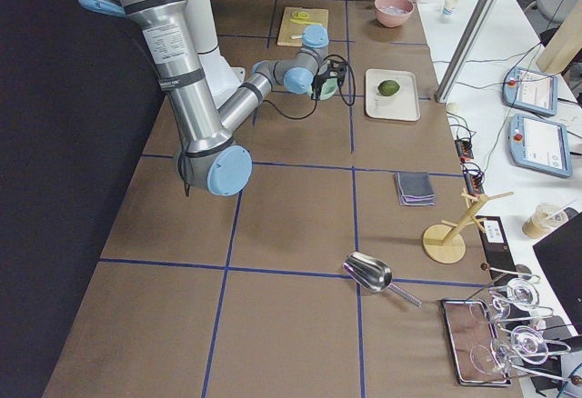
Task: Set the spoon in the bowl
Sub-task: 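Slide the green bowl with the right gripper toward the table center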
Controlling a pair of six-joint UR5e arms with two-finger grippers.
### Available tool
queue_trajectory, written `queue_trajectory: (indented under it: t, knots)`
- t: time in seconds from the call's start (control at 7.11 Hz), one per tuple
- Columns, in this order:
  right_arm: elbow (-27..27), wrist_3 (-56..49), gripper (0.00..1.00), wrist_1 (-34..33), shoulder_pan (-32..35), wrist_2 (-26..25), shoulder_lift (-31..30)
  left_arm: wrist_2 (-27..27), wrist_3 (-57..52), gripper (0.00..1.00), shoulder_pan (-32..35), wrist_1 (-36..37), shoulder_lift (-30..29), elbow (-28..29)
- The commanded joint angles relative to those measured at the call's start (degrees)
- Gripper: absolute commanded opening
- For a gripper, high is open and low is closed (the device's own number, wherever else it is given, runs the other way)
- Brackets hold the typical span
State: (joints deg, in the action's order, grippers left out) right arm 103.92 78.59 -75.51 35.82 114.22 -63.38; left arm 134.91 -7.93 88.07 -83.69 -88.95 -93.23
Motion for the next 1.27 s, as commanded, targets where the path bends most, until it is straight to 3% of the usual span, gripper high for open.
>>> queue_trajectory:
  t: [0.0,1.12]
  knots:
    - [-4.86,3.06,0.01,0.28,-4.96,-4.96,3.96,0.00,-0.07,1.00,0.00,-0.07,0.00,0.24]
    - [-6.45,2.89,0.04,0.37,-9.98,-7.78,5.19,0.00,-0.07,1.00,0.00,0.02,0.00,0.67]
